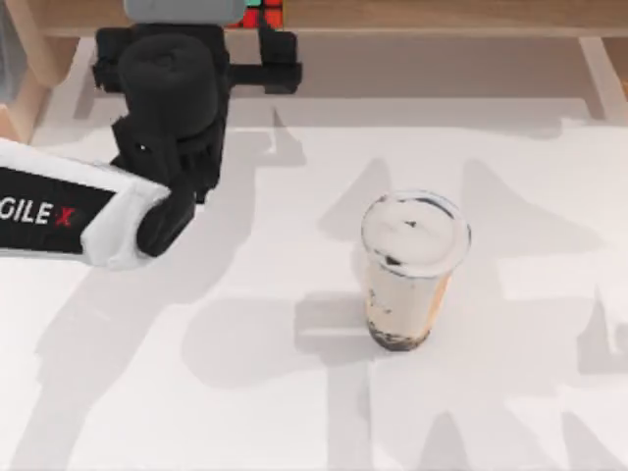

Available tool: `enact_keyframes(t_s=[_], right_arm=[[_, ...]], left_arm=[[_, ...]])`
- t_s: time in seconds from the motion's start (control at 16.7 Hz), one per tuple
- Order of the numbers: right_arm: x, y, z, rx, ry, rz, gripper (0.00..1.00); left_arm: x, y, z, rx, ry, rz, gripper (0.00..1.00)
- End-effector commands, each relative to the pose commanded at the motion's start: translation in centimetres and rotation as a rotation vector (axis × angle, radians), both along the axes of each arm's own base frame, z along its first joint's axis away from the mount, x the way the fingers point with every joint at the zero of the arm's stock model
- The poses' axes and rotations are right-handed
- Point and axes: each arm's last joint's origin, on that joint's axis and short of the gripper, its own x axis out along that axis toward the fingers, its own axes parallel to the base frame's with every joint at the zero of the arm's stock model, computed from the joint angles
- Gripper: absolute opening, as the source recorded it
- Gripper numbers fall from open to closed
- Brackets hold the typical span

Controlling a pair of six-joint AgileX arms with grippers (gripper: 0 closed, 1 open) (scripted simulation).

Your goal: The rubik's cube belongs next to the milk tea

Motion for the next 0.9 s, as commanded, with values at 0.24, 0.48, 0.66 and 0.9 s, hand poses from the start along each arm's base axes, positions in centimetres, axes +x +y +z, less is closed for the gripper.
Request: enact_keyframes(t_s=[0.24, 0.48, 0.66, 0.9], right_arm=[[0.0, 0.0, 0.0, 0.000, 0.000, 0.000, 1.00], [0.0, 0.0, 0.0, 0.000, 0.000, 0.000, 1.00], [0.0, 0.0, 0.0, 0.000, 0.000, 0.000, 1.00], [0.0, 0.0, 0.0, 0.000, 0.000, 0.000, 1.00]], left_arm=[[1.8, -2.9, -2.6, -0.014, -0.030, 0.007, 1.00], [2.0, -3.3, -2.8, -0.019, -0.039, 0.008, 1.00], [2.1, -3.1, -2.8, -0.017, -0.035, 0.011, 1.00], [4.1, -3.4, -2.8, -0.019, -0.039, 0.008, 1.00]])
